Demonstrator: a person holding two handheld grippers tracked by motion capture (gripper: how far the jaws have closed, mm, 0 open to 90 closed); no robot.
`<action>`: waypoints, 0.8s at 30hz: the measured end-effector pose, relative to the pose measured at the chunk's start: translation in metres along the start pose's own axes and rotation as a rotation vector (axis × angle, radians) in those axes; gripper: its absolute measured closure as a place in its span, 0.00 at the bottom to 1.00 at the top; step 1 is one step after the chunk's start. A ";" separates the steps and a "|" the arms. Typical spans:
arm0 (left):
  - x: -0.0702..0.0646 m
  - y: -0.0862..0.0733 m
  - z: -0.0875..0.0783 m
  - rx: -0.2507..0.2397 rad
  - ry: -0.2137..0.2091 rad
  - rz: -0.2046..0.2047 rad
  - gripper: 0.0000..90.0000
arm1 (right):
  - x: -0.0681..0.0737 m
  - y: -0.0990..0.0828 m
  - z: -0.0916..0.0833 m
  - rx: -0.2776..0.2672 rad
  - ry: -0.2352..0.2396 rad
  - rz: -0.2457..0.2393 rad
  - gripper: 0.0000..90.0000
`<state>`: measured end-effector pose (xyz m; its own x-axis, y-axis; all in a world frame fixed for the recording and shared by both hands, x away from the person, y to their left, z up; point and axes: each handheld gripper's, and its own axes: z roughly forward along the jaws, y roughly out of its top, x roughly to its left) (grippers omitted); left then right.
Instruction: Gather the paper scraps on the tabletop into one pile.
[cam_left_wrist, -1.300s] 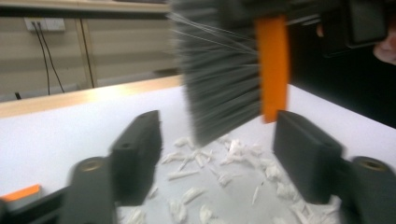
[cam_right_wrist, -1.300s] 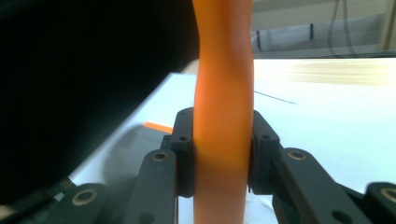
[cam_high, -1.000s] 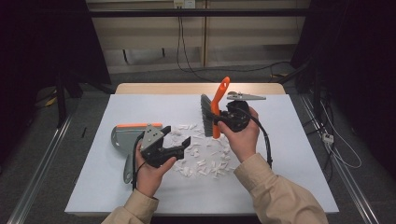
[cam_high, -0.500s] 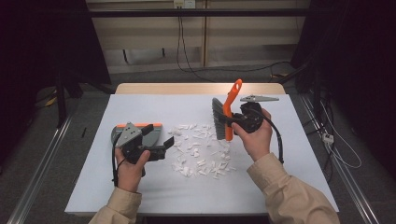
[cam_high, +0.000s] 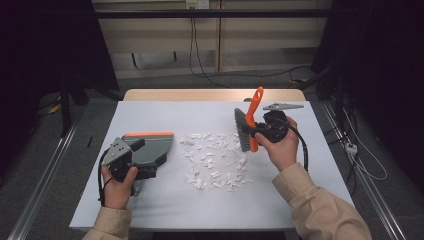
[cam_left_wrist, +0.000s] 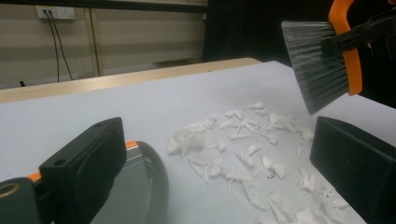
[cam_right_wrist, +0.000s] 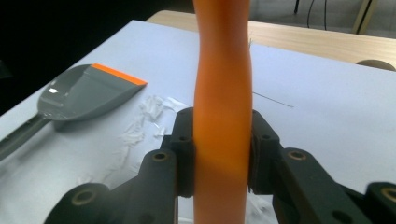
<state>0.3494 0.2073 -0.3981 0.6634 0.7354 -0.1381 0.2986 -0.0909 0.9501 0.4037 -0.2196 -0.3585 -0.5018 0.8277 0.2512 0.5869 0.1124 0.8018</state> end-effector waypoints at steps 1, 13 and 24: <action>0.001 -0.001 -0.002 0.006 0.003 0.001 0.04 | -0.001 0.000 -0.001 0.003 -0.001 0.000 0.78; 0.004 -0.011 -0.025 0.004 0.014 0.012 0.04 | -0.012 -0.004 -0.011 0.048 -0.038 -0.016 0.78; 0.011 -0.019 -0.035 0.004 0.032 0.003 0.04 | -0.034 -0.010 -0.028 0.158 -0.075 0.025 0.78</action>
<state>0.3272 0.2404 -0.4080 0.6419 0.7563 -0.1259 0.2993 -0.0960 0.9493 0.3971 -0.2641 -0.3594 -0.4404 0.8694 0.2240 0.6942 0.1715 0.6990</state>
